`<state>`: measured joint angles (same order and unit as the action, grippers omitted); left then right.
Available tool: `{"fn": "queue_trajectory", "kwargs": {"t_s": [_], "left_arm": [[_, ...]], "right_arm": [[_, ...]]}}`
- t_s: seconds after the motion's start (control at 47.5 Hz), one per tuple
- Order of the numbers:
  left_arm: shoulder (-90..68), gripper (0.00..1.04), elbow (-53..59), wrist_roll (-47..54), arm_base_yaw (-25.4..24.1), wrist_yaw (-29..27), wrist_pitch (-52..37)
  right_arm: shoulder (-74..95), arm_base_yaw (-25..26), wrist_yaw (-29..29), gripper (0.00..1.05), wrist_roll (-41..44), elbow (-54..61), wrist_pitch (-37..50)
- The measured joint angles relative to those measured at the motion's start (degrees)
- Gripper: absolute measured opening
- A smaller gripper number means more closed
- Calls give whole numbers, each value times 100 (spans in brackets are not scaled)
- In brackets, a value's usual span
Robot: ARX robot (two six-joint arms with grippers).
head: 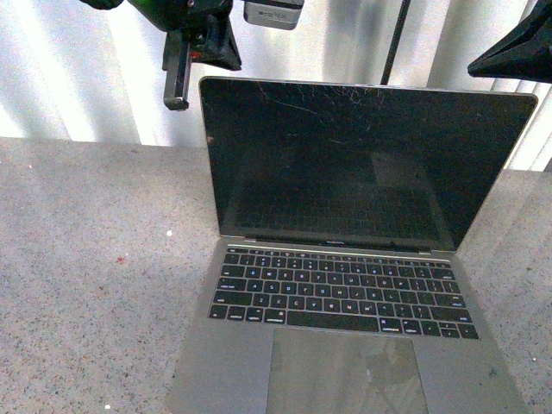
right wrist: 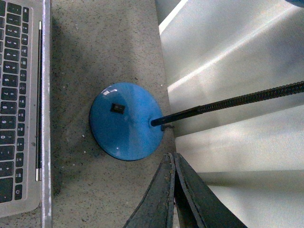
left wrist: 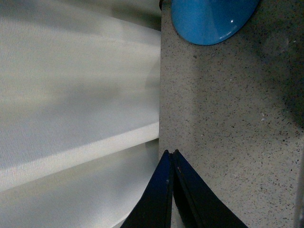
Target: Close laptop
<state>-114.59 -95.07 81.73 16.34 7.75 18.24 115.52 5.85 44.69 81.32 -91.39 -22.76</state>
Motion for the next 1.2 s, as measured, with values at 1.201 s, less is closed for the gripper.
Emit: {"fn": "queue_trajectory", "kwargs": {"t_s": [1.201], "left_arm": [[560, 4, 590, 238, 378, 28, 487]], "right_arm": [[-254, -13, -22, 3, 210, 77, -1576]]}}
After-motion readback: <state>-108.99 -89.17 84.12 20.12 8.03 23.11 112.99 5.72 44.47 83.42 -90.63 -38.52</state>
